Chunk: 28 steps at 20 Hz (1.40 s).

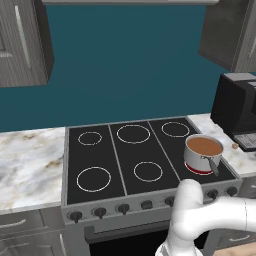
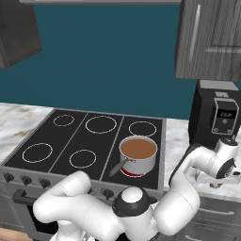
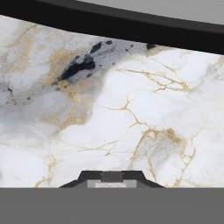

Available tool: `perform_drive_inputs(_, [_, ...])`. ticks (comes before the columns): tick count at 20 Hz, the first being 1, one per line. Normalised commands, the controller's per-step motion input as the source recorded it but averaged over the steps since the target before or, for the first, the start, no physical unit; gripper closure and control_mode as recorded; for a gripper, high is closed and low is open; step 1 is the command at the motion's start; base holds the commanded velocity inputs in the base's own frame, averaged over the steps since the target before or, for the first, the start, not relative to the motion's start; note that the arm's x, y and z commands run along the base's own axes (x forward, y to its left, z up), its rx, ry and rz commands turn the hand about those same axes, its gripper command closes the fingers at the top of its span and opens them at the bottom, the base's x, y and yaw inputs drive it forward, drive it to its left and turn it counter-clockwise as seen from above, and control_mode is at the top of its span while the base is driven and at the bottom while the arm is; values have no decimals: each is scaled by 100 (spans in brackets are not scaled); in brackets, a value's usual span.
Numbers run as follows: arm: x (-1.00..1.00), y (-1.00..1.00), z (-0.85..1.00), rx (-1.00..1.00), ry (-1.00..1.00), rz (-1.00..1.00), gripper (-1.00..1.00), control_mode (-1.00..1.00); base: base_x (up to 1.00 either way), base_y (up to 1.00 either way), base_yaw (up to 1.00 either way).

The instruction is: Pick up the sugar cube(s) and place them in the saucepan with hot chocolate.

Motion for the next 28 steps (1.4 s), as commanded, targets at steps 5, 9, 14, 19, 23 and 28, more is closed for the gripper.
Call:
perform_drive_inputs(5, [-6, 27, 34, 0, -8, 0, 100, -100, 0, 0, 0])
perform_drive_inputs(9, [-4, 65, 71, 0, -15, 0, 100, -100, 0, 0, 0])
perform_drive_inputs(14, [-8, 85, 71, 0, -14, 0, 100, -100, 0, 0, 0])
perform_drive_inputs(19, [-31, 79, 50, 0, -5, 1, 100, -100, 0, 0, 0])
perform_drive_inputs(23, [-39, 82, 49, 0, -4, 1, 100, -100, 0, 0, 0])
perform_drive_inputs(28, [-35, 74, 64, 0, -1, 0, 100, -100, 0, 0, 0])
